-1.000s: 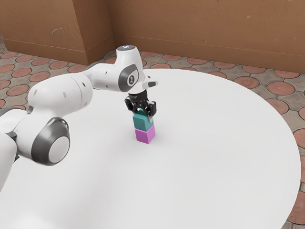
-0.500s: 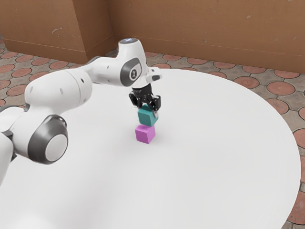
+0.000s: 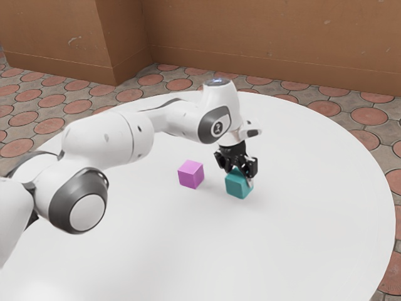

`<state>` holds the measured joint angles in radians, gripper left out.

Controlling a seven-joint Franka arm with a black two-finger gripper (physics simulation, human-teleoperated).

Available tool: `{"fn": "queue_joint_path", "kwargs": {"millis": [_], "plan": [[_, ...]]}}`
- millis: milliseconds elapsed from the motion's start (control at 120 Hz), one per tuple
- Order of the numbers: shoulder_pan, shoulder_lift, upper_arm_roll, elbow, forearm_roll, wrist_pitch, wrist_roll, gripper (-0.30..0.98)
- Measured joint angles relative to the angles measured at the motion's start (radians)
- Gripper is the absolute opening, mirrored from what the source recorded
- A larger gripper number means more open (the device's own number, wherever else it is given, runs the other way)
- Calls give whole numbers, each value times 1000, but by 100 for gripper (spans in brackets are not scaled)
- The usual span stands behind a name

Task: Pick up the blue block with one arm, and put the blue block on the table with one arm

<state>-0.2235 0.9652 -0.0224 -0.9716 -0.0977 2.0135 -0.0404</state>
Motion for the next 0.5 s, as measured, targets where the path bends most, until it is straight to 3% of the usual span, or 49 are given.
{"fn": "queue_joint_path", "kwargs": {"millis": [333,500], "plan": [[-1,-27,18,0,-7,3,-38,59],[-3,-407,56,-185,47,-101,-49,64]]}}
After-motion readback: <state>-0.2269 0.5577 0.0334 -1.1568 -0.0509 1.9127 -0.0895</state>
